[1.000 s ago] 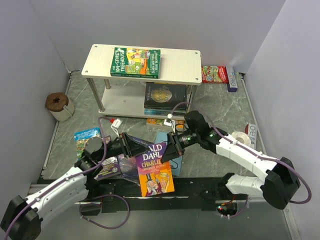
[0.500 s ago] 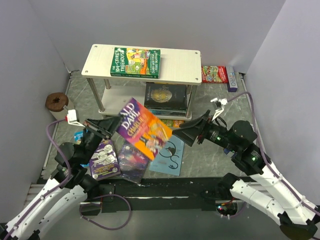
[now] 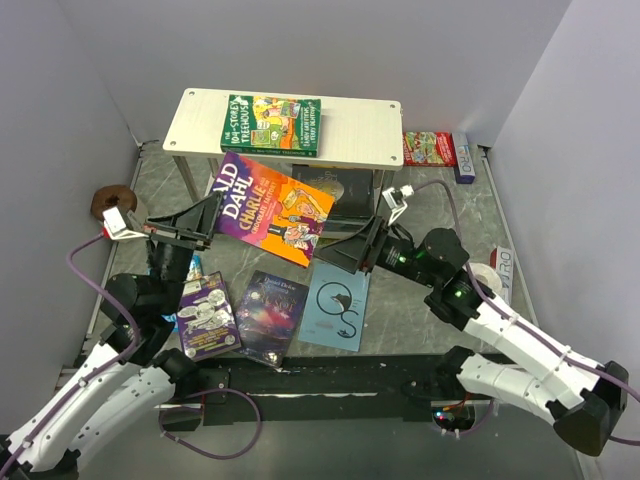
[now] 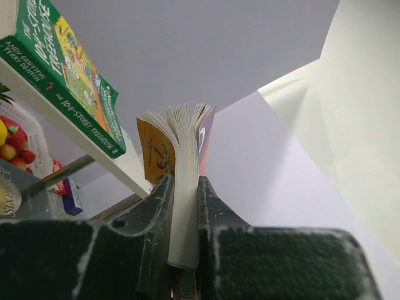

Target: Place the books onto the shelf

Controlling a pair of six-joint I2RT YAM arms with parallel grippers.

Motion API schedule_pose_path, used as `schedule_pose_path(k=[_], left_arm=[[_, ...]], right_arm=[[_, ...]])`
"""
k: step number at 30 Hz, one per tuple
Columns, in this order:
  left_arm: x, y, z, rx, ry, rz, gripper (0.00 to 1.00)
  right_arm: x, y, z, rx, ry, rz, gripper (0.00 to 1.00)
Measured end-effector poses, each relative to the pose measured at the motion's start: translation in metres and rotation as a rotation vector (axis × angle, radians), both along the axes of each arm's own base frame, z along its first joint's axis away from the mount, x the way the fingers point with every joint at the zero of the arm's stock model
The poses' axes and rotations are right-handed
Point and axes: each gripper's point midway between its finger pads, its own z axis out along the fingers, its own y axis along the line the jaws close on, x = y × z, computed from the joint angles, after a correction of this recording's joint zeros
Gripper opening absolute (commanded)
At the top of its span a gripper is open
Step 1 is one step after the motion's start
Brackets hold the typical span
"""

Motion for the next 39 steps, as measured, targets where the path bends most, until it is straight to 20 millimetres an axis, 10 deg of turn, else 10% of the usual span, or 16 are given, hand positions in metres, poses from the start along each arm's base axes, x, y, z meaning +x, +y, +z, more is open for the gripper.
schedule_pose_path(k=[7,11,13,15,18,28,39], left_arm=[[-0.003,0.002,0.004,-0.015,-0.013,-0.003,0.01],[0.000,0.001,0.003,-0.004,-0.009,0.003,0.01],[0.003,0.004,0.007,-0.001,0.000,0.026,0.12],[0.004,0.007,0.019,0.002,-0.001,0.042,0.54],[0.004,0.009,0.038,0.062,-0.012,0.076,0.87],[0.017,0.023,0.049,0.292,0.040,0.238,1.00],[0.040,-0.011,0.061,0.501,-0.004,0.133,0.99]], right_arm=[[0.011,0.019,0.015,0.021,-0.009,0.037,0.59],[0.017,0.033,0.038,0.019,-0.046,0.079,0.00],[0.020,0.033,0.048,-0.006,-0.074,0.079,0.00],[0.022,0.033,0.062,-0.039,-0.098,0.077,0.00],[0.027,0.030,0.095,-0.091,-0.171,0.064,0.00],[0.101,0.000,0.167,-0.228,-0.288,-0.026,0.00],[0.100,0.002,0.138,-0.224,-0.139,0.231,0.00]])
